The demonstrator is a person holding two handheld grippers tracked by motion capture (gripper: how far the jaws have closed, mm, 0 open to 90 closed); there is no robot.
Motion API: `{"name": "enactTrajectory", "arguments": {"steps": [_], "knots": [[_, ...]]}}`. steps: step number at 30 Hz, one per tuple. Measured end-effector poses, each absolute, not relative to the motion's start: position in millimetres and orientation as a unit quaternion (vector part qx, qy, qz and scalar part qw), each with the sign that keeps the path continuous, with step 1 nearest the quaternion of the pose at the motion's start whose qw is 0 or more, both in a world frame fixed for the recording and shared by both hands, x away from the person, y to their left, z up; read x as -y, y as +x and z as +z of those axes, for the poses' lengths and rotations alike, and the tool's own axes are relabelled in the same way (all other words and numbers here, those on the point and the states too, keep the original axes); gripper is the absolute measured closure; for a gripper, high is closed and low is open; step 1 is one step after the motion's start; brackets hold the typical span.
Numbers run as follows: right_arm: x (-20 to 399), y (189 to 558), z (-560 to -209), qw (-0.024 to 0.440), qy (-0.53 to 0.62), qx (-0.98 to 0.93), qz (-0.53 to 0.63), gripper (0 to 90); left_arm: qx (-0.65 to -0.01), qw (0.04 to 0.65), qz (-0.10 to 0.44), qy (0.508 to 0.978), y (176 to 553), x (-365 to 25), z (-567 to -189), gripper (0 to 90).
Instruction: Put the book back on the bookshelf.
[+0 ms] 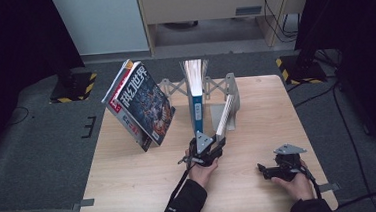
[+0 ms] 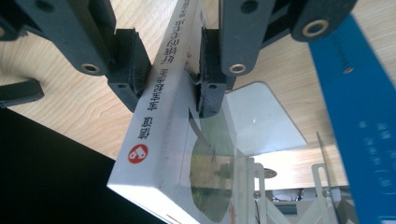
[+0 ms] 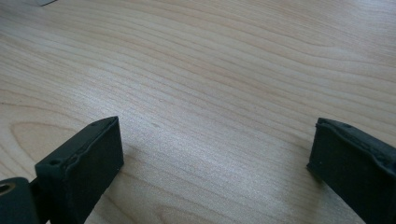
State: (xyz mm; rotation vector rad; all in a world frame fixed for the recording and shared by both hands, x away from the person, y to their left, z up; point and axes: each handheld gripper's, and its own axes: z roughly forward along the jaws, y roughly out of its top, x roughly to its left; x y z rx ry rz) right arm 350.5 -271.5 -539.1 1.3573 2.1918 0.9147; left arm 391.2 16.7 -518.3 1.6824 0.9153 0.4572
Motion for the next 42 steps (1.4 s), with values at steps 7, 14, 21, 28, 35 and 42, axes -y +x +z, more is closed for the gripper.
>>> {"name": "enactTrajectory", "arguments": {"steps": [7,14,21,28,35,42], "knots": [[271.5,350.5,-539.2,0.202,0.486,-0.785,0.328,3.1,-0.374,0.549,0.178,0.726,384.0,-24.0,-516.0,65.2],[271.5,350.5,-539.2,0.202,0.486,-0.785,0.327,3.1,-0.366,0.541,0.179,0.736,379.5,-26.0,-513.0,69.6],[271.5,350.5,-539.2,0.202,0.486,-0.785,0.328,3.1,-0.358,0.536,0.186,0.741,387.2,-14.3,-509.9,69.6],[271.5,350.5,-539.2,0.202,0.486,-0.785,0.327,3.1,-0.361,0.529,0.193,0.744,403.4,-3.4,-508.3,69.0],[271.2,350.8,-539.2,0.200,0.487,-0.785,0.328,2.9,-0.366,0.524,0.199,0.742,417.6,4.5,-508.1,68.9],[271.1,350.9,-539.2,0.200,0.486,-0.785,0.328,2.8,-0.367,0.519,0.200,0.746,426.7,14.7,-506.2,68.5]]}}
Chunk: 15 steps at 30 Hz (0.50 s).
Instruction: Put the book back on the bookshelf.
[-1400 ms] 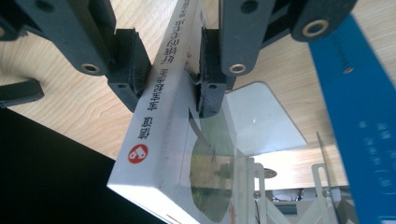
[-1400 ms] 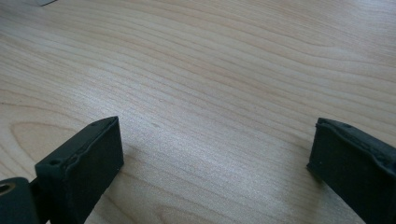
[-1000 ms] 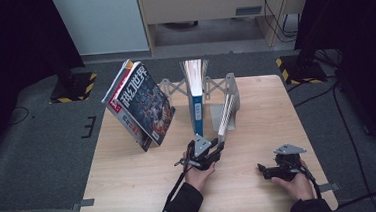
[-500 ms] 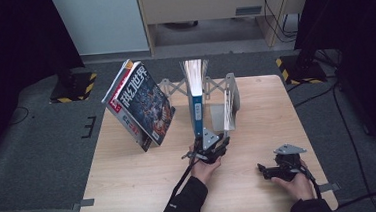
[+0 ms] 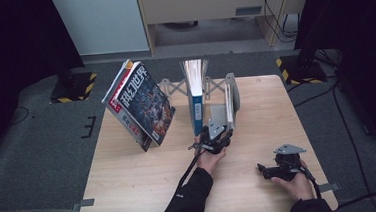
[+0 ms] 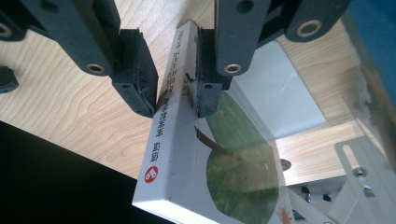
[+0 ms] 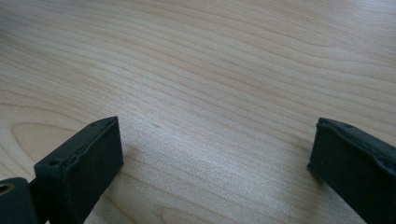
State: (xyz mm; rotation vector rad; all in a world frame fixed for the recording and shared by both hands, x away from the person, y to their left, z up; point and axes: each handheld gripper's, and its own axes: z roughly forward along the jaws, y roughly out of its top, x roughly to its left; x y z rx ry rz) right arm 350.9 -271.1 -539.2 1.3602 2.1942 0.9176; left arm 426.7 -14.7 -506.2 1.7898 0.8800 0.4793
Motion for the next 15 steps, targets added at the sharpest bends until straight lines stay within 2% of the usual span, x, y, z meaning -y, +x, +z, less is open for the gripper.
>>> {"name": "enactTrajectory", "arguments": {"steps": [15], "knots": [[271.0,351.1,-539.1,0.200,0.486,-0.785,0.328,2.8,-0.364,0.506,0.211,0.753,433.9,24.5,-505.2,63.9]]}}
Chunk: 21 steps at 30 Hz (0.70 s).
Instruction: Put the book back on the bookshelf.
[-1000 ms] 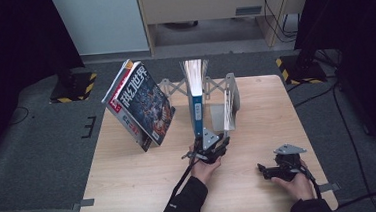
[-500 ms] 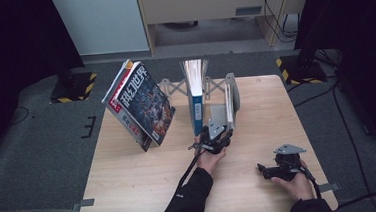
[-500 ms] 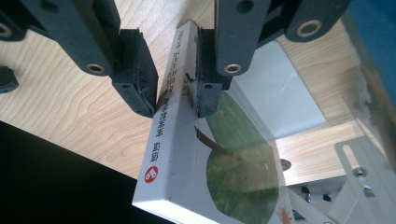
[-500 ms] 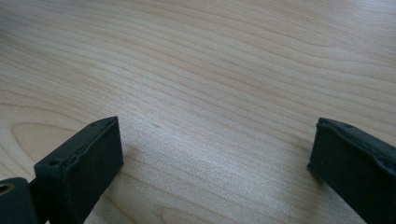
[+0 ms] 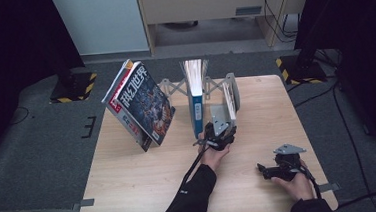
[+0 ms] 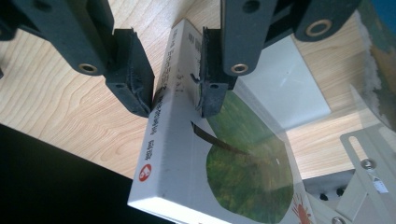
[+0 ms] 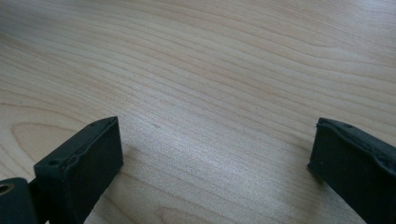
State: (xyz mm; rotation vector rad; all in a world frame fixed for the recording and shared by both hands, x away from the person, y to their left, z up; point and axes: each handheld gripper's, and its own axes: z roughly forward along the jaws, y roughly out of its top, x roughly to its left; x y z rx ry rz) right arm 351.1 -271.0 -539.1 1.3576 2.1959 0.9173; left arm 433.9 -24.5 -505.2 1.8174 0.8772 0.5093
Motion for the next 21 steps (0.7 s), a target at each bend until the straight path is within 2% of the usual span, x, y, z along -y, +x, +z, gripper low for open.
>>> {"name": "enactTrajectory", "arguments": {"steps": [6,15,21], "knots": [[271.0,351.0,-539.1,0.200,0.486,-0.785,0.328,2.8,-0.342,0.491,0.203,0.775,422.1,16.3,-497.6,51.6],[271.0,351.0,-539.1,0.200,0.486,-0.785,0.328,2.8,-0.324,0.448,0.168,0.816,397.7,-15.9,-492.8,39.5],[271.0,351.1,-539.1,0.199,0.486,-0.785,0.328,2.7,-0.341,0.440,0.116,0.823,385.9,-45.0,-494.8,31.4]]}}
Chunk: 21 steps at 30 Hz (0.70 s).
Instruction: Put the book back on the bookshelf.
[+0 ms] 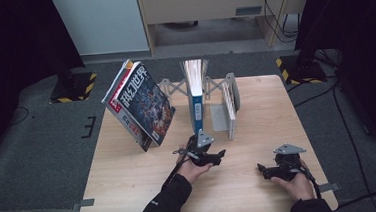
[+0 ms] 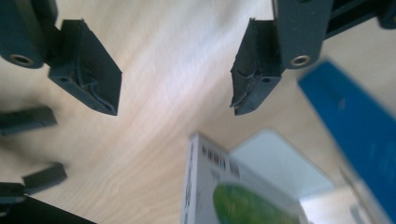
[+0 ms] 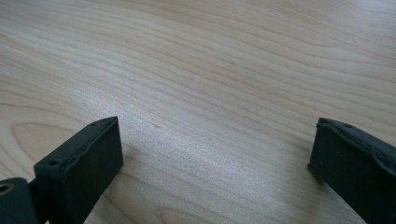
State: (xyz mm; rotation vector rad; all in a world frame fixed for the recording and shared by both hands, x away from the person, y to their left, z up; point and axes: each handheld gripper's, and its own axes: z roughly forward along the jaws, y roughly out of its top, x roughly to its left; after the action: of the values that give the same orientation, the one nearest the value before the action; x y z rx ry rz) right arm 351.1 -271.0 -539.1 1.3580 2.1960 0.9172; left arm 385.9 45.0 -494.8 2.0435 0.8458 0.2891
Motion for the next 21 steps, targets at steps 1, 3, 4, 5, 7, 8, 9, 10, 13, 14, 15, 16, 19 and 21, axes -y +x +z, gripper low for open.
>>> {"name": "enactTrajectory", "arguments": {"steps": [1,3,4,5,7,8,9,10,13,14,15,16,19,21], "knots": [[271.0,351.1,-539.1,0.199,0.486,-0.785,0.328,2.8,-0.343,0.439,0.114,0.823,383.2,-50.5,-496.6,31.1],[271.0,351.1,-539.1,0.199,0.486,-0.785,0.328,2.8,-0.339,0.430,0.121,0.828,377.9,-61.8,-501.5,29.2],[271.0,351.1,-539.1,0.199,0.486,-0.785,0.328,2.7,-0.338,0.424,0.122,0.831,375.7,-67.5,-504.2,28.3],[271.0,351.1,-539.1,0.199,0.486,-0.785,0.328,2.7,-0.339,0.420,0.122,0.833,373.7,-73.2,-507.1,28.0],[271.0,351.1,-539.1,0.199,0.486,-0.785,0.328,2.7,-0.344,0.414,0.122,0.834,369.5,-84.6,-512.3,26.6],[271.0,351.1,-539.1,0.199,0.486,-0.785,0.328,2.7,-0.346,0.411,0.123,0.835,367.7,-90.2,-514.5,26.2],[271.0,351.1,-539.1,0.199,0.486,-0.785,0.328,2.7,-0.348,0.407,0.124,0.836,366.1,-95.7,-516.2,26.0],[271.0,351.2,-539.1,0.199,0.486,-0.785,0.328,2.4,-0.350,0.403,0.125,0.836,364.6,-101.2,-517.3,25.3],[270.9,351.3,-539.3,0.199,0.484,-0.787,0.327,2.0,-0.355,0.398,0.128,0.836,359.7,-117.7,-518.5,23.4],[270.9,351.4,-539.3,0.199,0.484,-0.787,0.327,1.9,-0.358,0.396,0.129,0.835,358.4,-123.4,-518.6,22.7],[270.9,351.3,-539.3,0.199,0.484,-0.787,0.327,1.9,-0.362,0.394,0.131,0.834,357.2,-129.1,-518.7,22.2],[270.9,351.3,-539.3,0.199,0.484,-0.787,0.327,1.9,-0.364,0.391,0.134,0.835,356.2,-135.0,-518.9,21.6],[271.1,351.3,-539.2,0.198,0.484,-0.787,0.327,1.8,-0.377,0.383,0.136,0.832,353.3,-152.0,-521.0,20.6],[271.0,351.4,-539.2,0.199,0.484,-0.787,0.327,1.7,-0.385,0.375,0.139,0.832,351.4,-163.3,-523.2,20.0]]}}
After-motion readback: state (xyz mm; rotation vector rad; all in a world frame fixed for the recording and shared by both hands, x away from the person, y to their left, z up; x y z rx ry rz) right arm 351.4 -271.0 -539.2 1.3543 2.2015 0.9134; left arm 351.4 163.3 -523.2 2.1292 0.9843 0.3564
